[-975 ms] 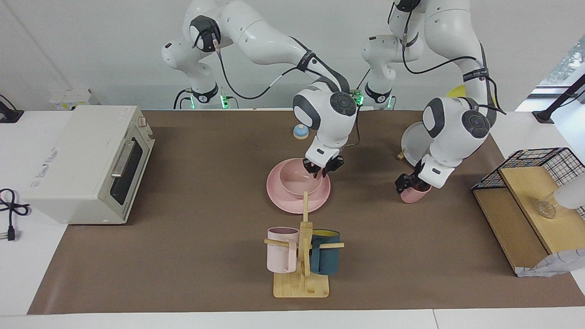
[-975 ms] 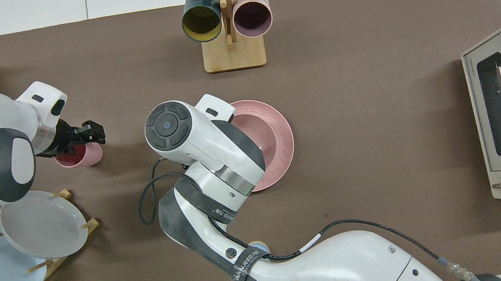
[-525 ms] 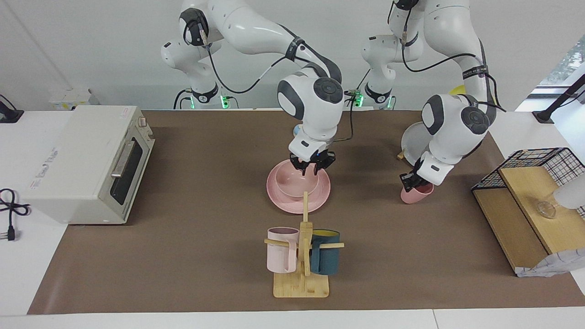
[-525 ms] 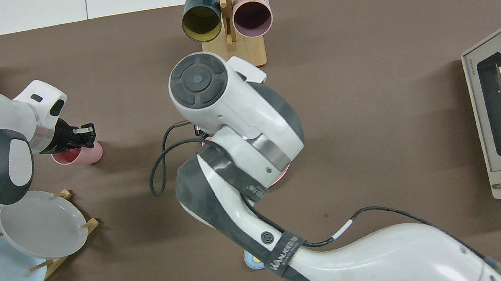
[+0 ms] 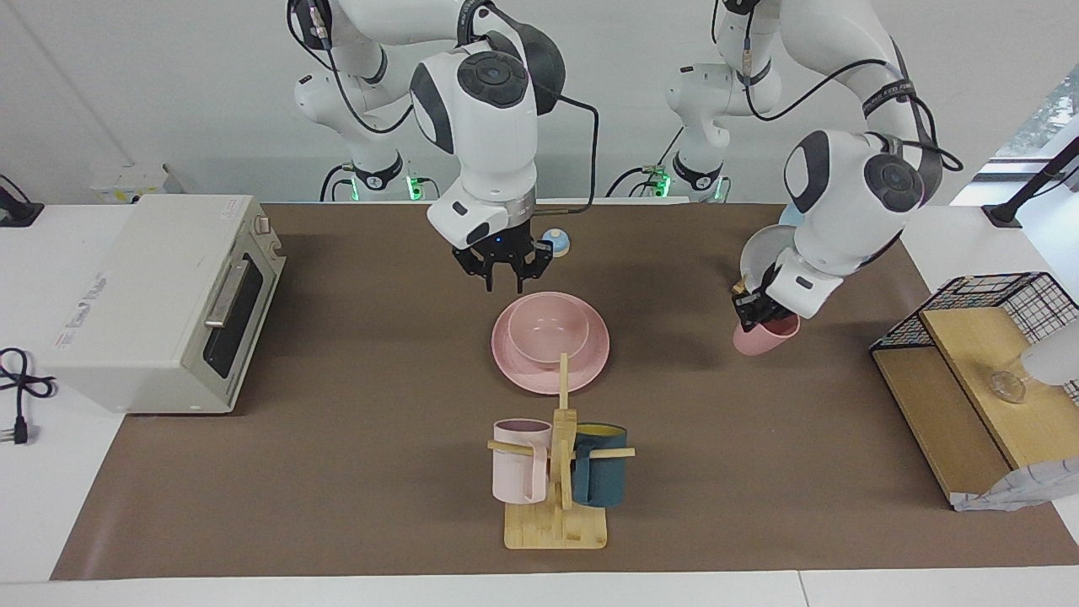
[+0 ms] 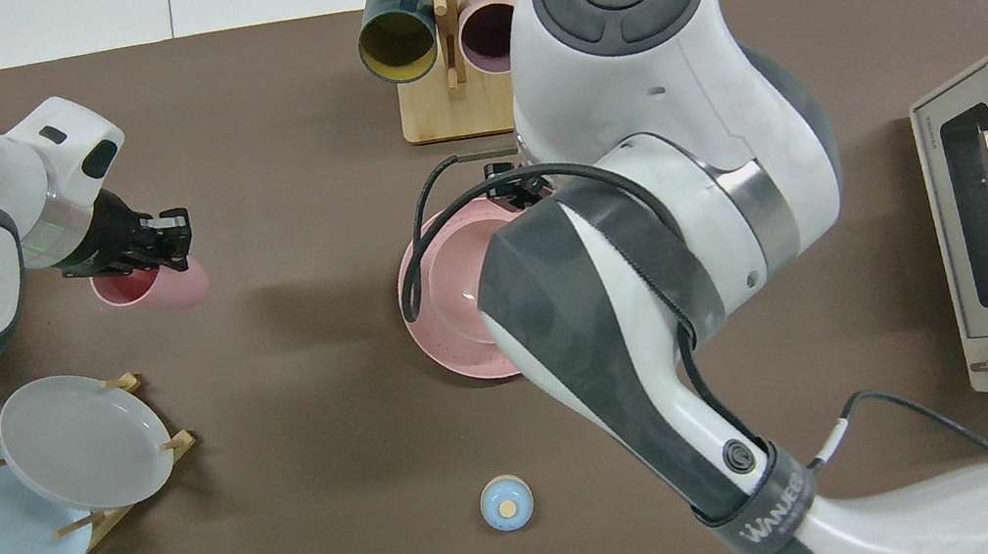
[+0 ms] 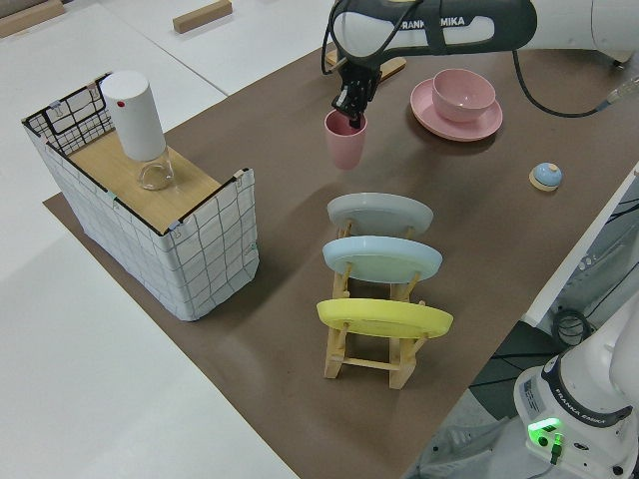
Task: Organize tableware
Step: 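Lower the pink bowl onto the pink plate and open the right gripper, then carry the pink cup over the bowl with the left gripper while the right gripper withdraws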
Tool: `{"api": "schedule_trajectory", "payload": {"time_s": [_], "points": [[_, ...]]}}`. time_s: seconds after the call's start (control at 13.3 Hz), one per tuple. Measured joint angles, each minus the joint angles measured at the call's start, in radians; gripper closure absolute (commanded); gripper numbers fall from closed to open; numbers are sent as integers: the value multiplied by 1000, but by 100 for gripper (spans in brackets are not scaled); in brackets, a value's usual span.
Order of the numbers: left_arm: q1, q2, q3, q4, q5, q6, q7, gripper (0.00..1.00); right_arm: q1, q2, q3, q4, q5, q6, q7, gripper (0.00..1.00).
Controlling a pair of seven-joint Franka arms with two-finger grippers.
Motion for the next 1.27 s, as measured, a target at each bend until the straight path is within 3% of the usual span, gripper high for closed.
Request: {"api": "schedule_trajectory", "payload": {"time_s": [0.15, 0.45, 0.75, 1.27], "points": [[-101, -8, -5, 62, -7, -45, -165, 100, -102, -37, -4, 0, 0, -46, -108, 40], [-322, -3, -10, 87, -12, -7, -495, 100, -354, -131, -6, -8, 2, -151, -385, 0], [-444, 54, -8, 100, -11, 76, -669, 100, -447, -174, -6, -87, 2, -185, -463, 0], [-500, 225, -1, 206, 37, 111, -746, 100, -448, -292, -16, -240, -2, -123, -472, 0]]}}
